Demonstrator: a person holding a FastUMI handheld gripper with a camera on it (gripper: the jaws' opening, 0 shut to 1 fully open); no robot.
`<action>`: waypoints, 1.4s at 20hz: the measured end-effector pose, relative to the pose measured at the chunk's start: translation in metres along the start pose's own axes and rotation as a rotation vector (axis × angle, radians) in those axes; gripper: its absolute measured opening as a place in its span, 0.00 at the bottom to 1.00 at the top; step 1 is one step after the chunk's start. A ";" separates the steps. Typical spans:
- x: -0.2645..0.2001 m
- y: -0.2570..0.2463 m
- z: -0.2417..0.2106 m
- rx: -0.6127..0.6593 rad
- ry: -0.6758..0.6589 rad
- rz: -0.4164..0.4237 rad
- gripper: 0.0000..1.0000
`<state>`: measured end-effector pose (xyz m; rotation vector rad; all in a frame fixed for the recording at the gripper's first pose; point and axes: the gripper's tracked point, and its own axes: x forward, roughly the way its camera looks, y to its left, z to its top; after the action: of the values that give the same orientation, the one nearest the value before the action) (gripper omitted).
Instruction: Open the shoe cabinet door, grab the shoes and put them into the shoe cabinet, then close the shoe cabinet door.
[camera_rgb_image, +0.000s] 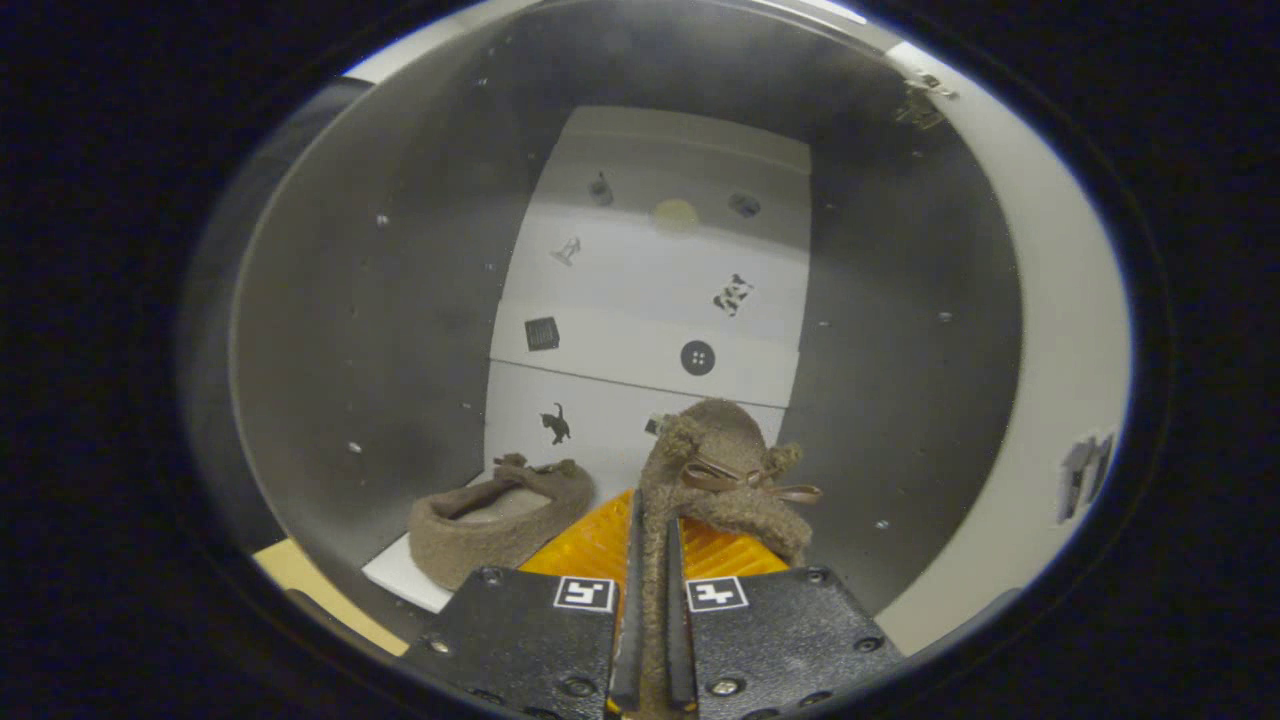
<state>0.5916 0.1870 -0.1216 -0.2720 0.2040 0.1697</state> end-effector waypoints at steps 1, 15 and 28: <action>0.016 0.004 -0.006 -0.035 0.025 0.004 0.13; 0.068 0.026 -0.031 0.230 0.199 0.117 0.25; -0.038 0.009 -0.009 0.235 0.151 0.111 0.91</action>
<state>0.5513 0.1881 -0.1234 -0.0391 0.3862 0.2329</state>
